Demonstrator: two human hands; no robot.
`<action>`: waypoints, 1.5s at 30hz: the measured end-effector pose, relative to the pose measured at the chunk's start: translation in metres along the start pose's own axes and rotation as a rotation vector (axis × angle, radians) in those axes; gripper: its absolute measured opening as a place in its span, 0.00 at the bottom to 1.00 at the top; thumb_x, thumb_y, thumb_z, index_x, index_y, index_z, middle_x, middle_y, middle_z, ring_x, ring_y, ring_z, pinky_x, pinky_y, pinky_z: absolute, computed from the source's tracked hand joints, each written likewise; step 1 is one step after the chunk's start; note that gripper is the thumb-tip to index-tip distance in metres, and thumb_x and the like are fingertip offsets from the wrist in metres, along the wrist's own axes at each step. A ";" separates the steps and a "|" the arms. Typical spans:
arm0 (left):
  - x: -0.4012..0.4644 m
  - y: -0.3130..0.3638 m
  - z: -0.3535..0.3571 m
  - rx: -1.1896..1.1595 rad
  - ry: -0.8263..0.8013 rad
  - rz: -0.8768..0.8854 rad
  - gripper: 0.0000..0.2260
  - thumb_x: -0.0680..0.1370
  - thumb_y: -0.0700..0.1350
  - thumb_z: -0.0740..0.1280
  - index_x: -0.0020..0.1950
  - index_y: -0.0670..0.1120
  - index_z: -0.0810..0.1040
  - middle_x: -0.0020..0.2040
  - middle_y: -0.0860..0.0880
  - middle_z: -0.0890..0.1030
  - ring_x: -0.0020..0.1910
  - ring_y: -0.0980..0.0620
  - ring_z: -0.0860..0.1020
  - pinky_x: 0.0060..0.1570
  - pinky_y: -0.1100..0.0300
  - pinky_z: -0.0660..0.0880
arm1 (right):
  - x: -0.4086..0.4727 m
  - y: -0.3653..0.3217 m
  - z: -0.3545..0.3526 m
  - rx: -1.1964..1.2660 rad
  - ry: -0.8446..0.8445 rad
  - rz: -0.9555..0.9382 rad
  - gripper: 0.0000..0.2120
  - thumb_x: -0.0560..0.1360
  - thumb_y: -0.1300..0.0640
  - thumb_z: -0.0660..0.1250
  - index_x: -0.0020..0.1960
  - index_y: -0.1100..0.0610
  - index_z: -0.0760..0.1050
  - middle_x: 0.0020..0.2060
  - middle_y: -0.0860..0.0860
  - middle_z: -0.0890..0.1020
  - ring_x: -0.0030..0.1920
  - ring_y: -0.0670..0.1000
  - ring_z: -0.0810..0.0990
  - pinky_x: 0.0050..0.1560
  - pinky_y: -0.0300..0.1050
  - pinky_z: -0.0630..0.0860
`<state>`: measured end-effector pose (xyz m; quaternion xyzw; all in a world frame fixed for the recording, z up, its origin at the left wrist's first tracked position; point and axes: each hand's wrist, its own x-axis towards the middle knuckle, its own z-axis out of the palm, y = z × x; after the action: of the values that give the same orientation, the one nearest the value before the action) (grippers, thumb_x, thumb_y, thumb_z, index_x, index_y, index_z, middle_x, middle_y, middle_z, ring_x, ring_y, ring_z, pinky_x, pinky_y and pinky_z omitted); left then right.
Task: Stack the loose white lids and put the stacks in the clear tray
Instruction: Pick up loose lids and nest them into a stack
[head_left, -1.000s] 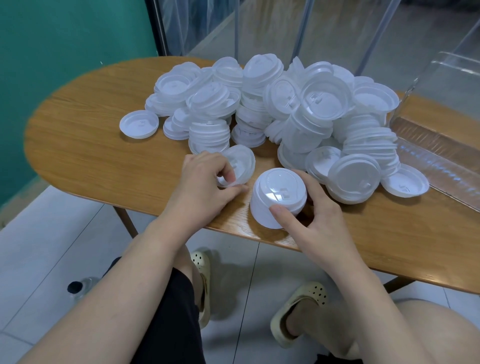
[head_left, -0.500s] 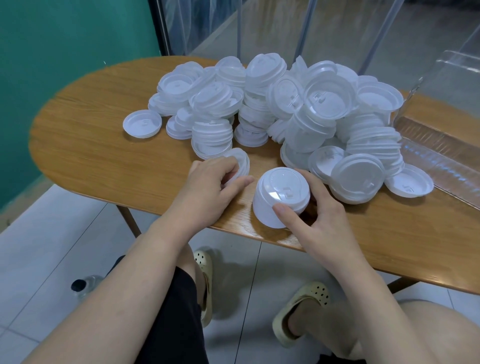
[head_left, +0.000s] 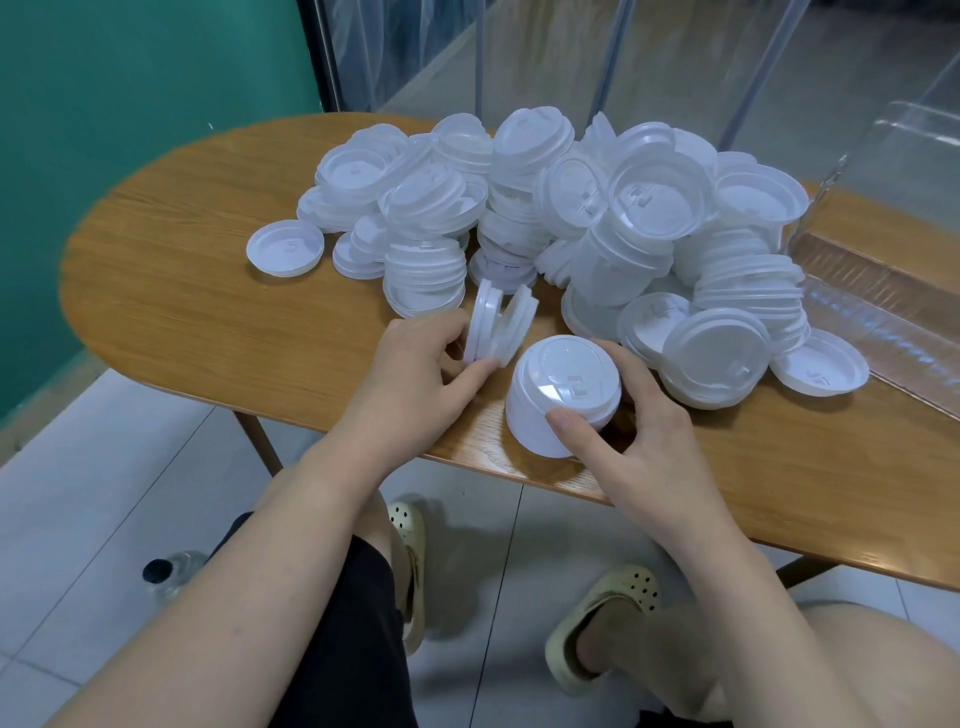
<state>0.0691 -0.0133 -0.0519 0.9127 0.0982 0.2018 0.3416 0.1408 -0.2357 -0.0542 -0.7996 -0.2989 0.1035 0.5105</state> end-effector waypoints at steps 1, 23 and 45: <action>0.000 0.000 0.000 0.015 0.007 0.006 0.07 0.79 0.50 0.73 0.48 0.47 0.81 0.43 0.53 0.83 0.47 0.54 0.78 0.58 0.55 0.69 | 0.000 0.000 0.000 0.001 -0.001 0.003 0.28 0.75 0.42 0.75 0.72 0.41 0.71 0.59 0.30 0.78 0.64 0.36 0.76 0.60 0.37 0.73; -0.001 0.028 -0.002 -0.767 0.309 -0.250 0.06 0.84 0.43 0.66 0.60 0.45 0.76 0.32 0.52 0.82 0.35 0.57 0.79 0.41 0.65 0.74 | -0.002 -0.004 -0.002 0.028 -0.007 0.006 0.28 0.71 0.50 0.78 0.68 0.39 0.72 0.57 0.31 0.80 0.61 0.35 0.77 0.55 0.24 0.69; 0.003 0.037 0.023 -0.660 0.028 -0.225 0.05 0.81 0.44 0.71 0.53 0.45 0.86 0.27 0.56 0.67 0.29 0.58 0.66 0.33 0.67 0.66 | -0.002 -0.005 -0.002 -0.007 0.011 -0.027 0.32 0.69 0.53 0.80 0.64 0.32 0.69 0.56 0.25 0.78 0.61 0.31 0.75 0.55 0.23 0.69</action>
<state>0.0831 -0.0532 -0.0419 0.7337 0.1321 0.1963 0.6370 0.1385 -0.2368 -0.0490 -0.7979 -0.3074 0.0913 0.5105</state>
